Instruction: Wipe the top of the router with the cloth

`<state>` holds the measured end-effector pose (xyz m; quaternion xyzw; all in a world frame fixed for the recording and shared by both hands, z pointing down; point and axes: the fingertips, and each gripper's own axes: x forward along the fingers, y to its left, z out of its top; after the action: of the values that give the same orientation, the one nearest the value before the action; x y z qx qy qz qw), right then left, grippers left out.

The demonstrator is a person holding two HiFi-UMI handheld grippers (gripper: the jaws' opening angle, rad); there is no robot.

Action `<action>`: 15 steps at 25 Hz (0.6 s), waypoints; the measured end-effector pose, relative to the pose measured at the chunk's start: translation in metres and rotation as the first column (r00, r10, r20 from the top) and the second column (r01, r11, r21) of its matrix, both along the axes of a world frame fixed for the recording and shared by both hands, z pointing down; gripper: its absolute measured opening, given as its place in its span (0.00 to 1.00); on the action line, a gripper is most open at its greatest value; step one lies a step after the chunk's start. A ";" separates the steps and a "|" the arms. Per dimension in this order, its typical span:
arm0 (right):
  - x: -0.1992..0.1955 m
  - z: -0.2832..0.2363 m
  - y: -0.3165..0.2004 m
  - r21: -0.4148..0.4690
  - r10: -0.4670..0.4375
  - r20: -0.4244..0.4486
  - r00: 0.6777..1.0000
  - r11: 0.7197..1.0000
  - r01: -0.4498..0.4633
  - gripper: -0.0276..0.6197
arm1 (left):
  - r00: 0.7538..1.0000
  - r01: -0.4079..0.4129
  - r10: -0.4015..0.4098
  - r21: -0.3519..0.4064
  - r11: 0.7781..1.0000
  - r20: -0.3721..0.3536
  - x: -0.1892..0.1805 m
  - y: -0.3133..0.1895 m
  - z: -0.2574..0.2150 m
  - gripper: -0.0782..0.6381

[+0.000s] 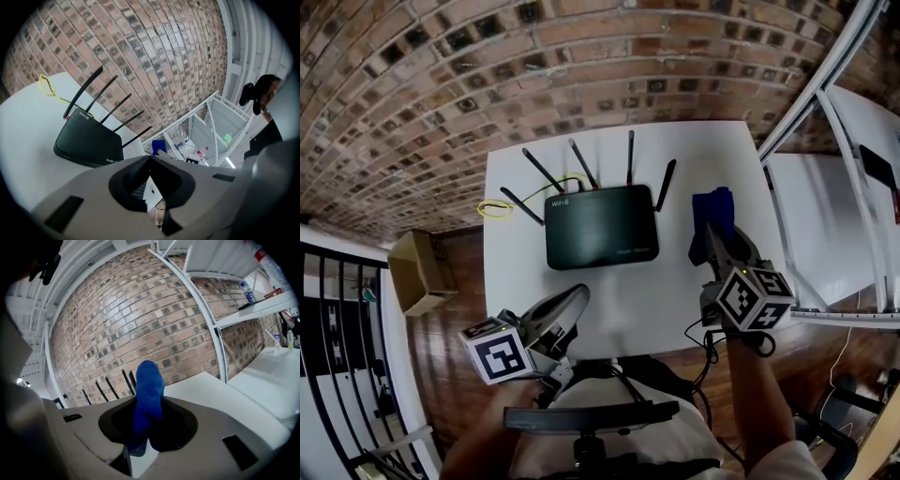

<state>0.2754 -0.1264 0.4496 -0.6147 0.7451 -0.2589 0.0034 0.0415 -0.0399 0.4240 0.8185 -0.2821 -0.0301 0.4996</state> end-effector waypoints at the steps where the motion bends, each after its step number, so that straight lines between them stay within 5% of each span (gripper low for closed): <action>1: -0.003 -0.004 0.003 0.008 0.004 0.022 1.000 1.000 -0.005 0.22 | 1.000 0.006 -0.006 0.009 1.000 -0.014 -0.004 0.001 -0.003 0.13; 8: -0.039 -0.032 0.037 0.051 0.017 0.177 0.984 0.998 -0.027 0.22 | 0.999 0.012 -0.010 0.042 0.999 -0.044 -0.044 0.026 -0.016 0.13; 15: -0.082 -0.057 0.077 0.086 0.000 0.220 0.976 0.996 -0.019 0.22 | 0.996 -0.008 0.013 0.058 0.998 -0.088 -0.077 0.064 -0.028 0.13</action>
<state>0.1937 -0.0495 0.3927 -0.5852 0.7478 -0.2923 0.1137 -0.0355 0.0245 0.3960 0.8320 -0.2543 -0.0718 0.4878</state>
